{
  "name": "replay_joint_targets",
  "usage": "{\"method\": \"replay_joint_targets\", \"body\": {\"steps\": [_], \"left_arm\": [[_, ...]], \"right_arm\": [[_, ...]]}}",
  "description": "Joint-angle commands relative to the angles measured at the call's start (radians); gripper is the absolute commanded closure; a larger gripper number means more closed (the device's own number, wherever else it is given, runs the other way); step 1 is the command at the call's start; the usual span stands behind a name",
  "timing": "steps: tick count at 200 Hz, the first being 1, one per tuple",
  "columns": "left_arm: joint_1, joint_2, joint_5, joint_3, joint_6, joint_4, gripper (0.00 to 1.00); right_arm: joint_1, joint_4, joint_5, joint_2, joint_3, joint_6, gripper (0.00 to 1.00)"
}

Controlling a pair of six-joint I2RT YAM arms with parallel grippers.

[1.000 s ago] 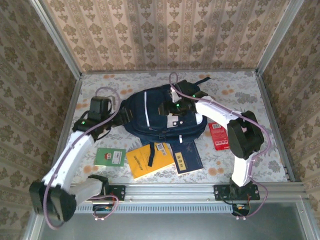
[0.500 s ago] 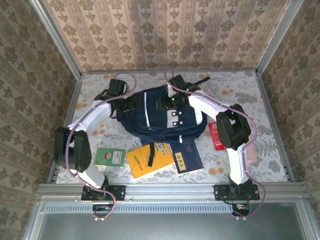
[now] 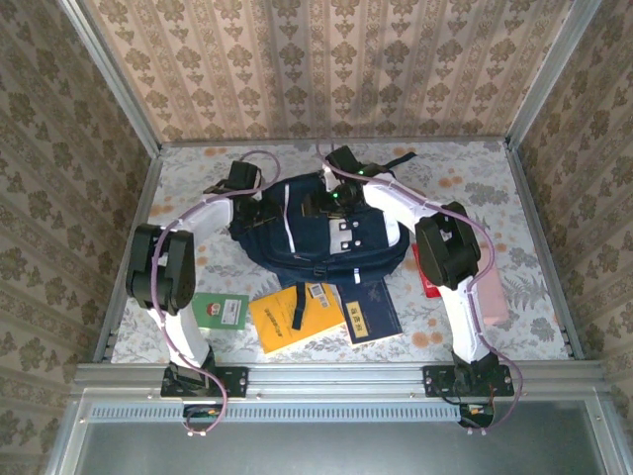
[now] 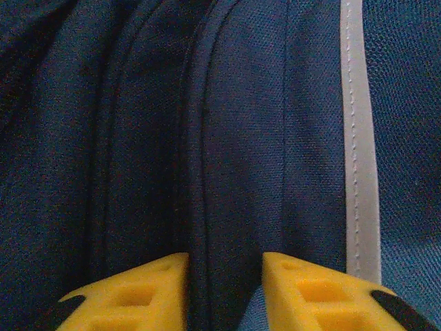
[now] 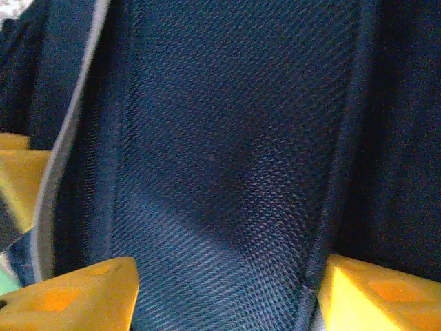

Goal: Pack books, pencil case, and school supplies into a backpack

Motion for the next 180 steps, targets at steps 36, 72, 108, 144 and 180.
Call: {"method": "replay_joint_targets", "body": {"steps": [36,72,108,144,180], "left_arm": [[0.006,0.034,0.092,-0.012,-0.031,0.072,0.82],[0.006,0.034,0.106,-0.026,-0.042,0.092,0.86],[0.006,0.04,0.112,-0.032,-0.044,0.099,0.9],[0.009,0.01,0.098,0.018,-0.013,0.042,0.93],[0.009,-0.15,0.01,0.08,0.041,-0.088,0.82]], "right_arm": [[0.02,0.128,-0.345,0.008,-0.019,0.14,0.47],[0.023,0.049,-0.242,0.039,-0.006,0.082,0.62],[0.043,-0.049,-0.114,0.082,0.016,-0.004,0.66],[0.043,0.009,-0.139,0.05,-0.017,-0.008,1.0],[0.013,0.09,-0.176,-0.069,-0.059,0.085,1.0]]}}
